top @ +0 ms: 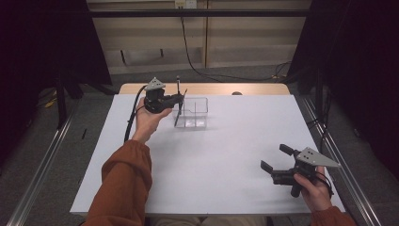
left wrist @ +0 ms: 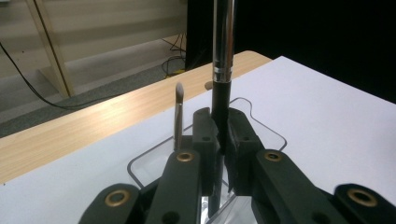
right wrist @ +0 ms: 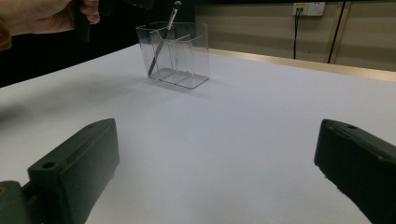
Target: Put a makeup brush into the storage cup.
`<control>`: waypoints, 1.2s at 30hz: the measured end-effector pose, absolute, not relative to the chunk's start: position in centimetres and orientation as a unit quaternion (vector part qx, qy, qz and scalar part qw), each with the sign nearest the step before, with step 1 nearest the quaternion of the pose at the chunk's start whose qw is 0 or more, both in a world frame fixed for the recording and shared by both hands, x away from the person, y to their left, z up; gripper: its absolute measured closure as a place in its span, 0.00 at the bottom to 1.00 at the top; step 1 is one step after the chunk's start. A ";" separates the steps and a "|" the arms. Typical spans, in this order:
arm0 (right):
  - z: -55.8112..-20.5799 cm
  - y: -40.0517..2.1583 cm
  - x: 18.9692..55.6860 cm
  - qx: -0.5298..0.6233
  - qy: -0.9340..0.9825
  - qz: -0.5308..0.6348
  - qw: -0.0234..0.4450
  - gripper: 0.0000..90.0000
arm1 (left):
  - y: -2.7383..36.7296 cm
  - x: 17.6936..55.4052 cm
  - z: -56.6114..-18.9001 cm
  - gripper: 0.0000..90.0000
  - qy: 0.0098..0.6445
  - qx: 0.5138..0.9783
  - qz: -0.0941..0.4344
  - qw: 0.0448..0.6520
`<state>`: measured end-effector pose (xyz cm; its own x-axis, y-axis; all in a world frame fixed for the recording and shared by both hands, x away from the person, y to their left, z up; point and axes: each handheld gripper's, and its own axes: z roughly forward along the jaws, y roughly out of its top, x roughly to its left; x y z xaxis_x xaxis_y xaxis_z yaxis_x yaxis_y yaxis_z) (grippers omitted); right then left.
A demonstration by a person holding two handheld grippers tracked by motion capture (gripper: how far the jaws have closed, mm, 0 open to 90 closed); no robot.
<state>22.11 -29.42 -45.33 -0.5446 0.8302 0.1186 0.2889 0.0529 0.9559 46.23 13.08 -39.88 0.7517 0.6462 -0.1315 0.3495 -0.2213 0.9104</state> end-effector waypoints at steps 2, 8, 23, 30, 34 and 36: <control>-45.3 -29.4 22.1 0.410 0.683 0.553 0.245 0.00 | 13.0 46.3 -40.1 0.93 0.325 0.771 0.139 0.531; -45.4 -29.4 22.1 0.411 0.683 0.553 0.242 0.00 | 13.1 46.4 -40.8 0.93 0.330 0.772 0.136 0.525; -45.4 -29.3 22.1 0.411 0.685 0.552 0.241 0.00 | 12.9 46.6 -41.7 0.93 0.335 0.774 0.138 0.519; -45.4 -29.3 22.1 0.410 0.687 0.550 0.240 0.00 | 12.9 46.7 -41.9 0.84 0.337 0.774 0.140 0.518; -45.4 -29.3 22.1 0.411 0.685 0.552 0.240 0.00 | 13.0 46.6 -41.8 0.74 0.339 0.773 0.152 0.515; -45.4 -29.3 22.1 0.410 0.686 0.551 0.241 0.00 | 13.1 46.5 -41.8 0.70 0.339 0.771 0.159 0.516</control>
<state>22.10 -29.31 -45.39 -0.5478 0.8277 0.1216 0.2968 0.0564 0.9533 46.49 13.10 -41.77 0.7197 0.6863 -0.1055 0.3590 -0.2378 0.9025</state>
